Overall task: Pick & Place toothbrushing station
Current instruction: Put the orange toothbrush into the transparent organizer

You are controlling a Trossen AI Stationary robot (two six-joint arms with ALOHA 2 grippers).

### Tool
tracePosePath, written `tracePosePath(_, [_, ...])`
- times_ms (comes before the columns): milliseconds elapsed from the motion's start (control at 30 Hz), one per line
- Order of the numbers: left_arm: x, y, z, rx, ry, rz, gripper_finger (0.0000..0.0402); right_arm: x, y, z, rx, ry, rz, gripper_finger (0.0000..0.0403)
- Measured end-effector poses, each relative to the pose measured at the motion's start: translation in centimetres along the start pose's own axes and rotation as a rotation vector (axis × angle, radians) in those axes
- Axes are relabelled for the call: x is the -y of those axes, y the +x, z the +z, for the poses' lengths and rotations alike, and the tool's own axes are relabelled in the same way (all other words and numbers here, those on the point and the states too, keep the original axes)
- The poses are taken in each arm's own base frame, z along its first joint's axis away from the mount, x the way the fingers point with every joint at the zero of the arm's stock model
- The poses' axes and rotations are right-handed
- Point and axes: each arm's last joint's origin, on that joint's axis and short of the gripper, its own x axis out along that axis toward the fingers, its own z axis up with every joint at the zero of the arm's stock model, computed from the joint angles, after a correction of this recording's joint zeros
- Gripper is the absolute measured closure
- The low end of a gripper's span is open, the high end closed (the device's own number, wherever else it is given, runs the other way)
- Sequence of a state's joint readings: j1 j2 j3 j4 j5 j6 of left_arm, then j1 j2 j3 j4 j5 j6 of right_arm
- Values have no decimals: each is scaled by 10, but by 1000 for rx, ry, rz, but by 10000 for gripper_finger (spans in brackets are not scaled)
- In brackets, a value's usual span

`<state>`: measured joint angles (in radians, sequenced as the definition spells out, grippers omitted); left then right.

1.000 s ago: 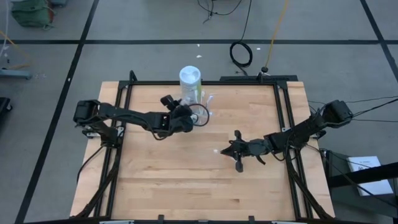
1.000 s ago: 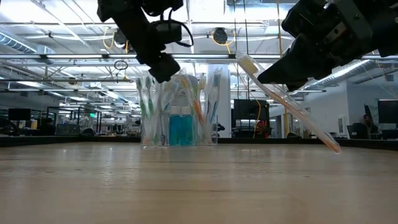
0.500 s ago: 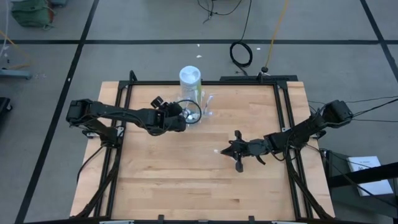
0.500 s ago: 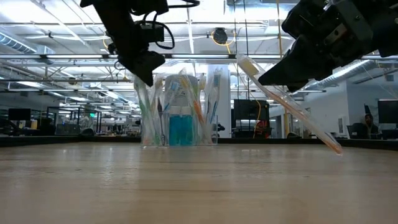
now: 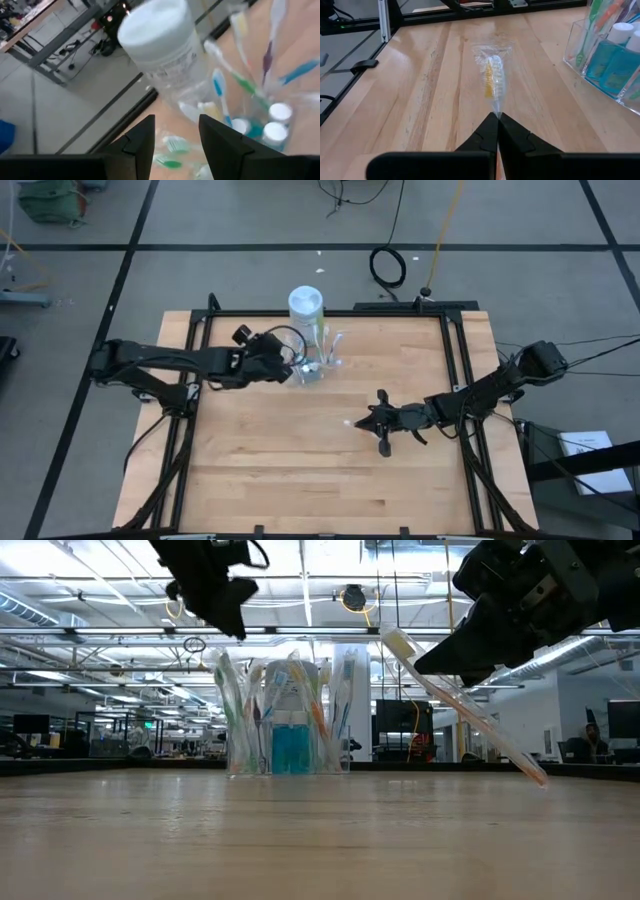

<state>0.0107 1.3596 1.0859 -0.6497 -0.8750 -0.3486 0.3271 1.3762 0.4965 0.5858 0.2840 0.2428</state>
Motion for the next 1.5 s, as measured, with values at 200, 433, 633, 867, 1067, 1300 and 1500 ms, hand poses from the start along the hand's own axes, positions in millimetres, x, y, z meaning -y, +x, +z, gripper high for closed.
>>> tracePosePath(200, [6,-17,9,64,-19,-227,243,0,0,0,1,-1,1,403])
tracePosePath(433, [58,0,2,-9,10,-534,243,0,0,0,2,3,2,403])
tracePosePath(633, [79,28,-12,-124,52,-581,243,-1,0,2,15,7,6,403])
tracePosePath(867, [59,54,5,-48,-92,-490,243,-1,0,2,21,5,7,403])
tracePosePath(1067, [38,74,15,-16,-161,-428,243,-1,0,2,15,2,6,403])
tracePosePath(1300, [23,87,27,78,-194,-399,243,-1,0,2,21,-16,2,403])
tracePosePath(1500, [10,98,30,82,-217,-371,243,-1,0,5,54,-12,7,403])
